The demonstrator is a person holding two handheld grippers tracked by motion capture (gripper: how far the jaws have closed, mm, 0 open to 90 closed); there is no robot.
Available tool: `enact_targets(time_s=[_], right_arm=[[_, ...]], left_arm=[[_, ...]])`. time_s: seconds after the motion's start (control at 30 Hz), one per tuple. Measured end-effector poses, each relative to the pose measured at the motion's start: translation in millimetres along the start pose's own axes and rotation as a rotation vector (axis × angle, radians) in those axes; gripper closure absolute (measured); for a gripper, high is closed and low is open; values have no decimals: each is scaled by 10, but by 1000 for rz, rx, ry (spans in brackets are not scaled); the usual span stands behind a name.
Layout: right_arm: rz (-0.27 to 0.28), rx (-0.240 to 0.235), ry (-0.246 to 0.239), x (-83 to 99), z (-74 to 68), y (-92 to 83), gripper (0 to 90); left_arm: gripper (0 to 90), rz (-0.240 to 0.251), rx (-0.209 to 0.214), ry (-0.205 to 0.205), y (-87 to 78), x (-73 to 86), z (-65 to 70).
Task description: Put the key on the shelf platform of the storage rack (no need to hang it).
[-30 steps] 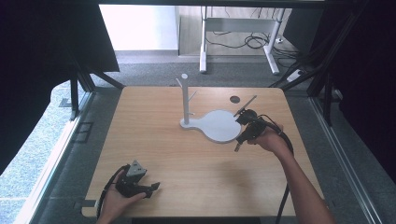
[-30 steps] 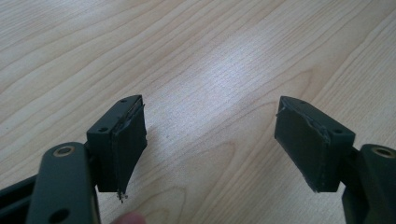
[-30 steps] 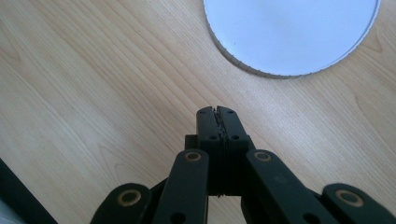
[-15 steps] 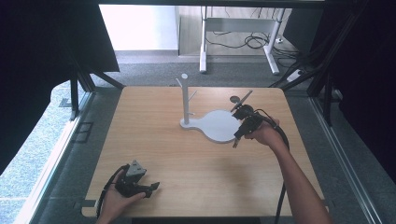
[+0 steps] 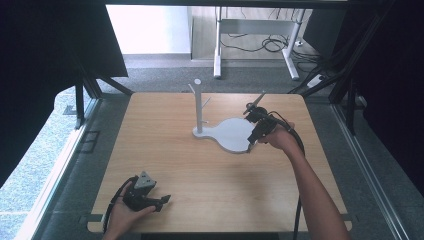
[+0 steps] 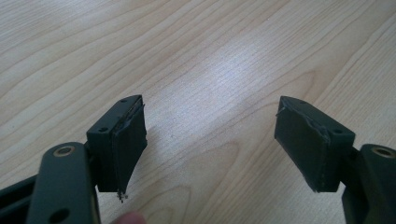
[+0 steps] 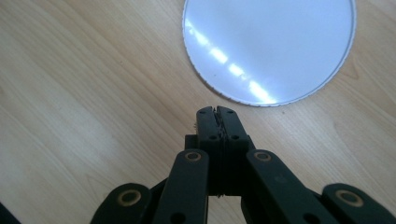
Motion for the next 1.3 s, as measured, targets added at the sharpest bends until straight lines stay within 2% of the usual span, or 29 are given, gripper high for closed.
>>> enact_targets(time_s=[0.7, 1.3], right_arm=[[6, -7, 14, -192, 81, 11, 900], [4, -5, 10, -374, 223, 73, 900]], left_arm=[[253, 9, 6, -5, -17, -6, -9], [253, 13, 8, -9, -39, -9, -20]])
Point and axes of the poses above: each handheld gripper's, and its own axes: y roughly forward along the jaws, x roughly out of its underside, z roughly to its right, the point moved 2 cm from there along y, roughly forward along the jaws, and after that the axes turned 15 degrees about -y, right-handed, at the moved point
